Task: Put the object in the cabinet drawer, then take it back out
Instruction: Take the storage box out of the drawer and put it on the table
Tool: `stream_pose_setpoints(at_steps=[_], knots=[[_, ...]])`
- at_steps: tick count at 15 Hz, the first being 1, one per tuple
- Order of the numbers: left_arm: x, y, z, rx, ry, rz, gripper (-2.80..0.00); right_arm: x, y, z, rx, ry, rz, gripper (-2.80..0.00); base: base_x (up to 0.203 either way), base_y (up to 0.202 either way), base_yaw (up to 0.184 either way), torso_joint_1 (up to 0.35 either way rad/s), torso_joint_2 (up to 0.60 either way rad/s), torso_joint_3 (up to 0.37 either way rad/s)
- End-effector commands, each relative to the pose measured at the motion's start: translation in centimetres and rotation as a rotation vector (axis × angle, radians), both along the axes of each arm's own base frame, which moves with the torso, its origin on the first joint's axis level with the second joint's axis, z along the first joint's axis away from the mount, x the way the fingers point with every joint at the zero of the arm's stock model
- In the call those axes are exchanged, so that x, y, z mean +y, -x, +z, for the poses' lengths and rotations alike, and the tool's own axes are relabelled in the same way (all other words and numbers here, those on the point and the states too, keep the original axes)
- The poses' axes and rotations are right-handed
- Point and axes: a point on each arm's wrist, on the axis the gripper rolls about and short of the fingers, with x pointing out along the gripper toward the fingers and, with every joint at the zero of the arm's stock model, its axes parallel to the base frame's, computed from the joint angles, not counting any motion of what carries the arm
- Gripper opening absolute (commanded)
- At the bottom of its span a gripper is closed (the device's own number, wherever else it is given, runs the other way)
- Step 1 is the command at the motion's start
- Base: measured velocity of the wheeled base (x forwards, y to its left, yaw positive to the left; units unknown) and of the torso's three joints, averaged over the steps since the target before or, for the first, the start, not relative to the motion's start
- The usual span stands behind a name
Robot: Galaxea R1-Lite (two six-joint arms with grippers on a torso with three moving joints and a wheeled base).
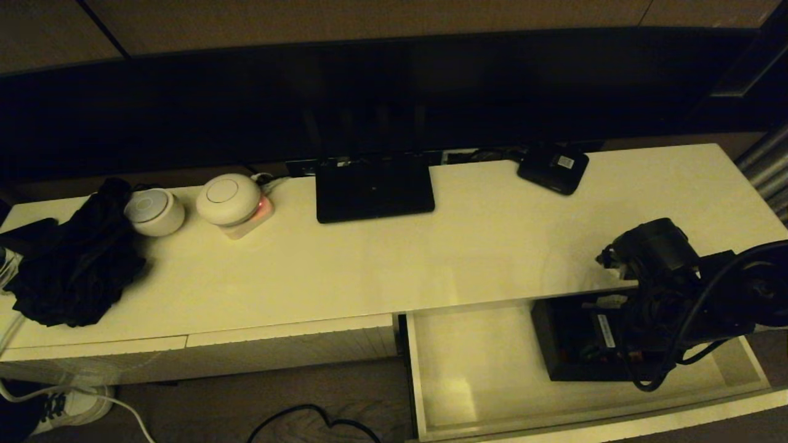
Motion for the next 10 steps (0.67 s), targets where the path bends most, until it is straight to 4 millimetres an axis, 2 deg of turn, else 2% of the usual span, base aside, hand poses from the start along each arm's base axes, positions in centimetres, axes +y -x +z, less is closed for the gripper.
stream_pose_setpoints(at_steps=[1, 5, 10], knots=[[0.0, 0.0, -0.1, 0.003, 0.0, -0.001, -2.8, -0.2, 0.8, 0.8, -0.021, 0.006, 0.018, -2.8, 0.0, 0.0, 0.0, 0.0, 0.0, 0.0], [0.0, 0.0, -0.1, 0.003, 0.0, -0.001, -2.8, -0.4, 1.8, 0.2, -0.001, 0.019, 0.033, -2.8, 0.0, 0.0, 0.0, 0.0, 0.0, 0.0], [0.0, 0.0, -0.1, 0.003, 0.0, 0.001, -2.8, -0.5, 2.2, -1.8, 0.075, 0.034, 0.05, -2.8, 0.0, 0.0, 0.0, 0.0, 0.0, 0.0]])
